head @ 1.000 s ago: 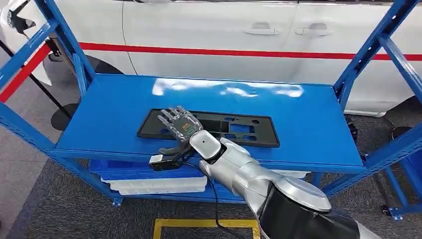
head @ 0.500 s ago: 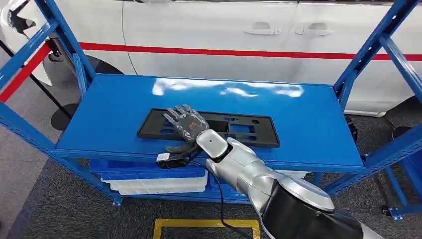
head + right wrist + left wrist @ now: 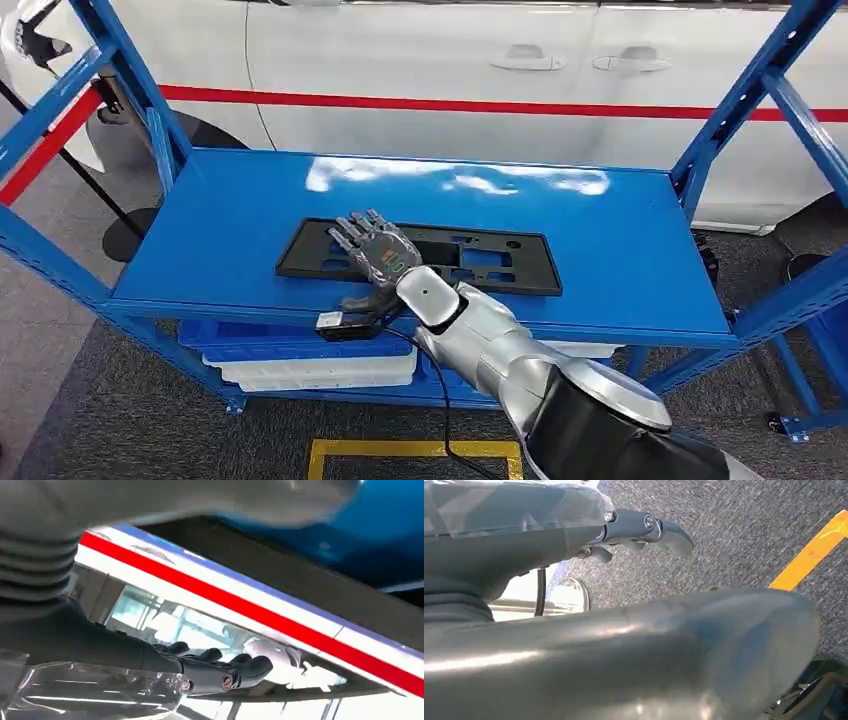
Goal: Take the parts from the cabinet and place them on the table.
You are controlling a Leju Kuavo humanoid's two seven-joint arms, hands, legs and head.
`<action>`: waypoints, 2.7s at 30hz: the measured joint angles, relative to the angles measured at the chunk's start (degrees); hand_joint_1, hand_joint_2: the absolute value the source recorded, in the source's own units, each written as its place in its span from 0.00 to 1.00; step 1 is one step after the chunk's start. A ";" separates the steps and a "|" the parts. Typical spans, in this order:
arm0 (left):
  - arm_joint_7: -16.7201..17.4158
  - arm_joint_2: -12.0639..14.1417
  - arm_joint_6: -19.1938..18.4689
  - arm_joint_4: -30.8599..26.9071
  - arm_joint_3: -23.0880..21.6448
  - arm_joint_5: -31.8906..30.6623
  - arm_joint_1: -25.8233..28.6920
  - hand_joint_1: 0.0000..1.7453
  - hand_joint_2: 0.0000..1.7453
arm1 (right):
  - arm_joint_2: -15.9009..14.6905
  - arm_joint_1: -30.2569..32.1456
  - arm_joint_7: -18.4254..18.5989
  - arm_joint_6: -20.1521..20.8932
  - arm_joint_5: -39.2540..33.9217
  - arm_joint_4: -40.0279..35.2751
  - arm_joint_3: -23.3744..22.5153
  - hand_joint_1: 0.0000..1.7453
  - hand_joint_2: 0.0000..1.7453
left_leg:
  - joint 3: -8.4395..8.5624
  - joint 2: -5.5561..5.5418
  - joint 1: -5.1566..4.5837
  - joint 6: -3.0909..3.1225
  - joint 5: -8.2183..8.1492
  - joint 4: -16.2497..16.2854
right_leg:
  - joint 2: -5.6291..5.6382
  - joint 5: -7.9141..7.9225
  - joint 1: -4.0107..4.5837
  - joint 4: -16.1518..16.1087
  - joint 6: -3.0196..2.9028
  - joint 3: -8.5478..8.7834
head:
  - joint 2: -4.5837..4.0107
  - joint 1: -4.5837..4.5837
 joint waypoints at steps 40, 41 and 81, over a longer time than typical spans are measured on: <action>-0.61 0.00 2.55 0.00 0.00 0.09 -0.45 0.00 1.00 | -1.25 0.44 4.74 -3.01 10.66 0.15 -3.08 1.00 1.00 | 0.03 0.01 0.00 0.00 0.01 0.00 | 0.00 0.00 0.00 0.00 0.00 0.02 | 0.00 0.00; -1.05 0.00 3.08 0.00 0.00 0.22 -0.47 0.00 1.00 | -1.27 0.57 4.74 -3.10 10.93 0.15 -3.30 1.00 1.00 | 0.03 0.01 0.00 0.00 0.01 0.00 | 0.00 0.00 0.00 0.00 0.00 0.02 | 0.00 0.00; -5.38 1.31 24.39 0.00 -12.92 1.47 -1.45 0.00 1.00 | -2.29 3.00 2.93 -5.49 18.80 -0.90 -11.72 1.00 1.00 | 0.03 0.01 0.00 0.01 0.02 0.00 | 0.00 0.00 -0.01 0.00 0.00 0.03 | 0.00 0.00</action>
